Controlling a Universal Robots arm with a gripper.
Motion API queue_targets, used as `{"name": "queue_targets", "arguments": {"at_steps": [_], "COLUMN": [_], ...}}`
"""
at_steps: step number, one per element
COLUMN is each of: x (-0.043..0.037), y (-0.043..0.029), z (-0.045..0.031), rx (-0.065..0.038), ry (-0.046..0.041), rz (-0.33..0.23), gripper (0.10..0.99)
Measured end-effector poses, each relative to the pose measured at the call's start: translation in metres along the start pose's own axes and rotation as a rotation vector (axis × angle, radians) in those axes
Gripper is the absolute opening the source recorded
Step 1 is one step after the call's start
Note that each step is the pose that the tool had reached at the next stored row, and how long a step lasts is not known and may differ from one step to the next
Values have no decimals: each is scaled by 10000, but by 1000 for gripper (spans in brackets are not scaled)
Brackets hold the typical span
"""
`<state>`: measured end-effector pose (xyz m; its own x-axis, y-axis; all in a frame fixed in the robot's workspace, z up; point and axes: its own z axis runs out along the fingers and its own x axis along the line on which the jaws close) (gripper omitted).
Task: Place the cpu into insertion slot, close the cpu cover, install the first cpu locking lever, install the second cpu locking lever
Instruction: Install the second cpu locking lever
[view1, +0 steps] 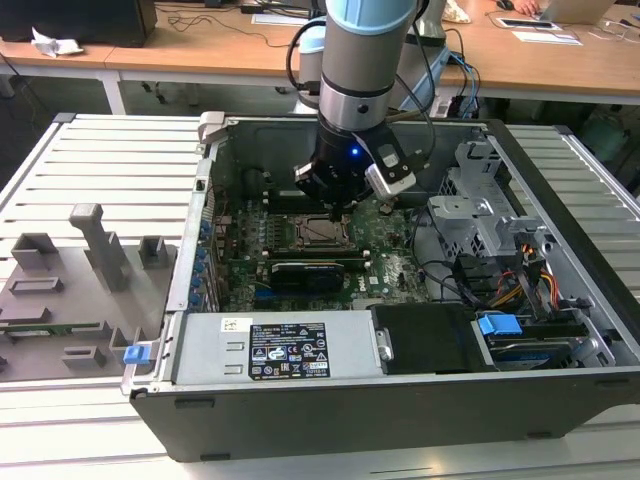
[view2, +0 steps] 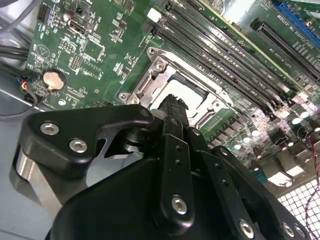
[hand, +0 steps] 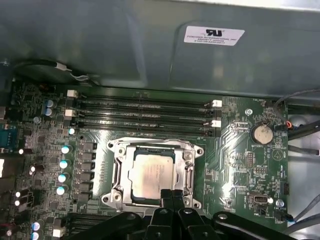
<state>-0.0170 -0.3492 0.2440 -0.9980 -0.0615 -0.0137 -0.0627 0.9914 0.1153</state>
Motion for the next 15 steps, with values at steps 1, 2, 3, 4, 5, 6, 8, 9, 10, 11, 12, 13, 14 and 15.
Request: {"name": "queue_targets", "arguments": {"at_steps": [1,2,3,4,5,6,8,9,10,11,12,13,14,15], "x": [0,0,-1,-1,0,1,5,6,7,8,10,13,16,18], "y": [-1,-1,0,-1,-7,-22,-91,-110,-125,-140,-167,-205,-245,-263], "z": [-2,-5,-8,-8,-11,-12,-20,-20,-16,-12,-8,-6,-6,-6], "rx": [1,4,19,20,23,24,22,20,18,16,13,1,-11,-12], "ry": [0,0,1,1,2,3,4,45,69,80,84,84,83,83], "rz": [0,-1,-1,-1,-3,-2,0,5,7,9,9,10,8,8], "gripper": [106,106,106,106,106,106,106,106,106,106,106,106,106,106]}}
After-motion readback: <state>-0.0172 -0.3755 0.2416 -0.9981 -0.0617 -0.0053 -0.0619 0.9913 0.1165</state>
